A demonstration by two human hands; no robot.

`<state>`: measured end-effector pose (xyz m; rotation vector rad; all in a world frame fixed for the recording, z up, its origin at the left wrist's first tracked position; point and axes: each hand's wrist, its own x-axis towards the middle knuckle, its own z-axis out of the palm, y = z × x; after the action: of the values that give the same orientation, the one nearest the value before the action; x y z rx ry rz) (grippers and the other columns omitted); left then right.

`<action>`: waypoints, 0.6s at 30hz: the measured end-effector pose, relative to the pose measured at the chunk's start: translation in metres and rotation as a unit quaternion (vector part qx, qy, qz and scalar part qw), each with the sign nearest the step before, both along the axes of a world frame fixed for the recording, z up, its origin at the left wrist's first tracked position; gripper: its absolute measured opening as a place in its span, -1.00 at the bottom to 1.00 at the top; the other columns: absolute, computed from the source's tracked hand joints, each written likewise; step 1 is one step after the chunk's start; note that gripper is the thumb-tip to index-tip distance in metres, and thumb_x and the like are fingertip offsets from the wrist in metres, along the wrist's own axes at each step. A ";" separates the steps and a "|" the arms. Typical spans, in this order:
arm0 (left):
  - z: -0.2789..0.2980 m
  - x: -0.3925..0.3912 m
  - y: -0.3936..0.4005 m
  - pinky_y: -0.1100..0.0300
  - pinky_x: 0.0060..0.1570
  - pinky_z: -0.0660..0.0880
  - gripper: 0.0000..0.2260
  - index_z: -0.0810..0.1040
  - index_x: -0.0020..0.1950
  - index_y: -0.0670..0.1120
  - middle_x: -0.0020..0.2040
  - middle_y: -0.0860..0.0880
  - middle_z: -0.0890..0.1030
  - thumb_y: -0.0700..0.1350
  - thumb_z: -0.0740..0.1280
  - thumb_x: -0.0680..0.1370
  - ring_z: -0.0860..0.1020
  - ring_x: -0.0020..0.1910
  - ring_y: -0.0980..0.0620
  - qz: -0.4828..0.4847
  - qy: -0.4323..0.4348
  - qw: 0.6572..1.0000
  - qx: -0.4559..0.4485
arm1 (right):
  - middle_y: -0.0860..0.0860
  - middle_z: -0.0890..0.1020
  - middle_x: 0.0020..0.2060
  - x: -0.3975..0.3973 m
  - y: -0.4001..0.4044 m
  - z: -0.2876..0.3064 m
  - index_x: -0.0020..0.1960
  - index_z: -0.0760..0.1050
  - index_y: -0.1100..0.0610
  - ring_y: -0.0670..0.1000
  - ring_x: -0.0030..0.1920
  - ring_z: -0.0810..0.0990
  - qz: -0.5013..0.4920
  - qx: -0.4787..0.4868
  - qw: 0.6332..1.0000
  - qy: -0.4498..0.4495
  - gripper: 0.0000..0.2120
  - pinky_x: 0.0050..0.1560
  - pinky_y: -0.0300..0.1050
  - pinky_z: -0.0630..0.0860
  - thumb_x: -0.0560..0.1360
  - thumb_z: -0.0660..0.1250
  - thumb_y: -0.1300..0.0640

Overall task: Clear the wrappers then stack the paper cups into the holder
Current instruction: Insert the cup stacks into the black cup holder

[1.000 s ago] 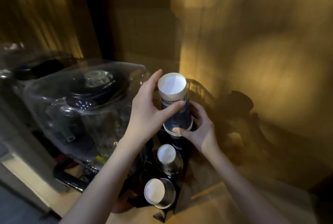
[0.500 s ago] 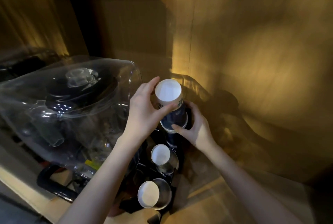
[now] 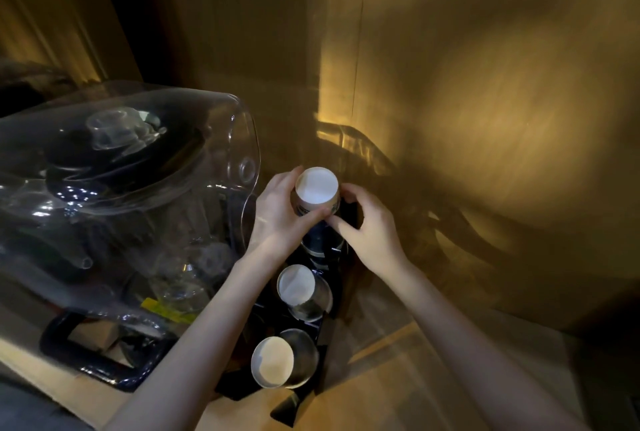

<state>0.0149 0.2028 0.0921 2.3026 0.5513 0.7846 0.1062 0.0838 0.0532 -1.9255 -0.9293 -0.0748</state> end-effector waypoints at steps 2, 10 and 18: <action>-0.008 0.002 0.000 0.49 0.08 0.17 -0.37 0.37 0.34 -0.15 0.27 -0.14 0.49 -0.09 0.51 0.32 0.44 0.26 -0.05 0.000 0.003 1.000 -0.005 | 0.08 0.57 0.16 0.002 0.001 -0.007 0.27 0.39 0.07 0.10 0.20 0.49 -0.005 -0.024 1.000 0.009 -0.52 0.22 0.10 0.46 0.39 0.41 0.04; -0.029 0.005 -0.001 0.41 0.12 0.24 -0.42 0.40 0.31 -0.18 0.27 -0.15 0.49 -0.10 0.50 0.34 0.44 0.26 -0.05 -0.008 0.014 1.000 -0.014 | 0.13 0.57 0.15 0.003 0.001 -0.021 0.28 0.40 0.11 0.10 0.19 0.50 -0.012 -0.050 0.998 0.029 -0.53 0.21 0.03 0.47 0.41 0.40 0.05; -0.039 0.002 -0.001 0.19 0.25 0.34 -0.38 0.34 0.36 -0.17 0.32 -0.14 0.47 -0.04 0.47 0.38 0.42 0.31 -0.07 -0.005 0.060 0.998 -0.011 | 0.14 0.57 0.14 0.001 0.002 -0.024 0.24 0.42 0.12 0.09 0.19 0.50 -0.002 -0.088 0.995 0.040 -0.60 0.12 -0.13 0.40 0.44 0.36 0.07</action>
<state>0.0168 0.2019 0.0531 2.3416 0.5969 0.6361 0.1075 0.0856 0.0293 -2.0758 -0.9026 0.0839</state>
